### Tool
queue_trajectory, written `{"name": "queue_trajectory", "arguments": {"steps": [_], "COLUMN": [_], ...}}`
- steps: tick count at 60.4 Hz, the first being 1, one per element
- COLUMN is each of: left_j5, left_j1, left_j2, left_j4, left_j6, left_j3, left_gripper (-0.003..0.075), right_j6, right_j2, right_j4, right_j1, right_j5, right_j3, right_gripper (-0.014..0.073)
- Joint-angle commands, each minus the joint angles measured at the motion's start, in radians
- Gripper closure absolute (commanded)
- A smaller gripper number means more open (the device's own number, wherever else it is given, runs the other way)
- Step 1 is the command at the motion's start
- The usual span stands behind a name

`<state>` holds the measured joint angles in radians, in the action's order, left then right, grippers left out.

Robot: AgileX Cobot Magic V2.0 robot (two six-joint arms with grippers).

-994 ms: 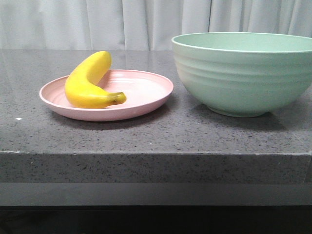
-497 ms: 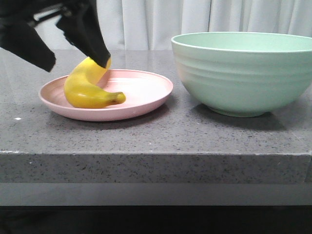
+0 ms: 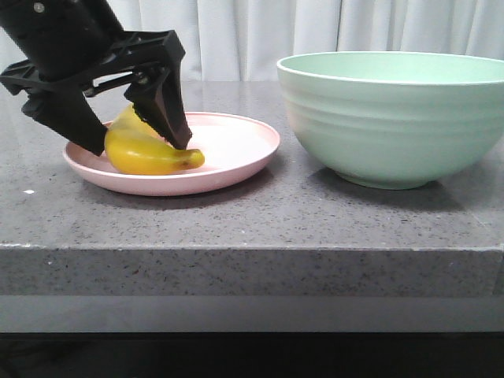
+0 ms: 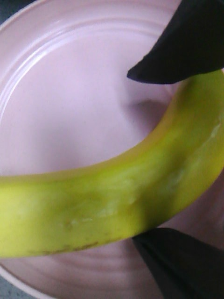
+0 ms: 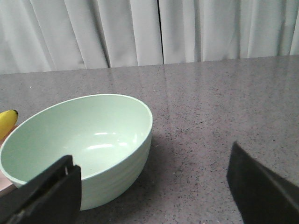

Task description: Transfer banana from pink plate to green bowl

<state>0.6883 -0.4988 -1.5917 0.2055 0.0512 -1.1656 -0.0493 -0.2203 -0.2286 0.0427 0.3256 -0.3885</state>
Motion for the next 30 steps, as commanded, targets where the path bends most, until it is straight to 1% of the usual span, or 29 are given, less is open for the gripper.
{"name": "queue_trajectory", "arguments": {"steps": [1,22,25,30], "left_j5": [-0.06,-0.063,-0.067,-0.077], "left_j1": [-0.005,-0.005,-0.005,-0.005], "left_j2": [0.031,-0.01,-0.011,-0.013], "left_j4": [0.016,0.014,0.011,0.007], "left_j6": [0.015,0.015,0.015,0.015], "left_j3": [-0.032,-0.032,-0.032,-0.032], "left_gripper": [0.0123,0.0125,0.0146,0.021], "right_j6": [-0.007,-0.007,-0.007,-0.007], "right_j2": [-0.019,-0.019,-0.019,-0.019], "right_j4": [-0.006,-0.006,-0.006,-0.006], "right_j1": [-0.004,-0.004,-0.004,-0.004], "right_j5": [-0.071,-0.071,-0.071,-0.071], "right_j3": [-0.039,-0.039,-0.039,-0.039], "right_gripper": [-0.0049,-0.0049,-0.0049,-0.0049]}}
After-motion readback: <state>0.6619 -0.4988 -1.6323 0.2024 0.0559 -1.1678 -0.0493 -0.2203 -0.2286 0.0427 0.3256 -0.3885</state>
